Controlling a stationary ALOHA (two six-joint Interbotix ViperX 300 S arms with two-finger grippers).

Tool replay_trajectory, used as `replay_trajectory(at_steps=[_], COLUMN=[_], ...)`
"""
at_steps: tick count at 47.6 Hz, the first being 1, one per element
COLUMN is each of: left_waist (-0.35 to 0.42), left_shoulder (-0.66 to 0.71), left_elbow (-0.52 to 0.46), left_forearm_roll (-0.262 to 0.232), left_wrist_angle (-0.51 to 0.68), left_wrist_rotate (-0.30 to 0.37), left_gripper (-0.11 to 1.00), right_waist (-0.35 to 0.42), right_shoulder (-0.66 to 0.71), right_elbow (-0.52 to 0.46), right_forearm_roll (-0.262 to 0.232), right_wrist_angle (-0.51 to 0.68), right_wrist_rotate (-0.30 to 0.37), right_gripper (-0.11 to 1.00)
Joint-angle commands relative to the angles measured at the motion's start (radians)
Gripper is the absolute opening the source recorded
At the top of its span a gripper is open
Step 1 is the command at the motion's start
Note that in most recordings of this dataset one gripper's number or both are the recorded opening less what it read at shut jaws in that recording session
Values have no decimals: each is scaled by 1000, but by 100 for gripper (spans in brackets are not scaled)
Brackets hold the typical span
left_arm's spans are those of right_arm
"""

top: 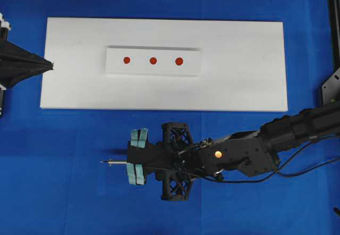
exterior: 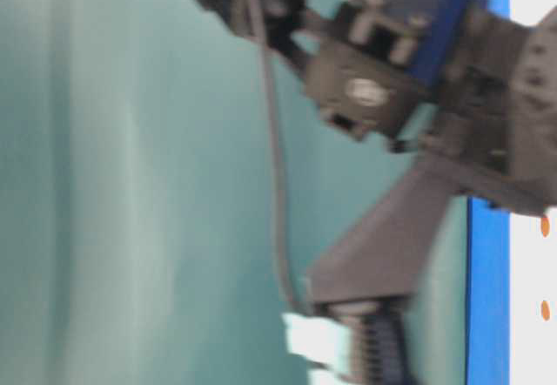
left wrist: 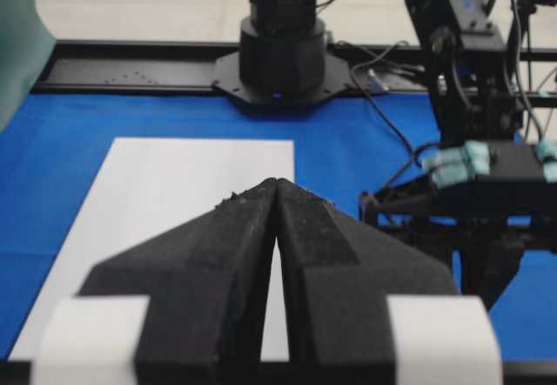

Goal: Touch the tip of the soldering iron to the mark.
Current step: 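Carry the iron back down to its spot in front of the board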

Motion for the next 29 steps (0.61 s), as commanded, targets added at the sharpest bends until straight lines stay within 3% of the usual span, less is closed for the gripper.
replay_trajectory(at_steps=[1, 29], left_waist=[-2, 0], left_shoulder=[3, 3], left_elbow=[-12, -14], left_forearm_roll=[2, 2], left_wrist_angle=[-3, -3], left_wrist_rotate=[2, 3], left_gripper=[0, 0], right_waist=[3, 3], right_shoulder=[-8, 9], right_elbow=[-8, -3], right_forearm_roll=[2, -3], right_wrist_angle=[-20, -28], right_wrist_rotate=[2, -6], right_gripper=[7, 7])
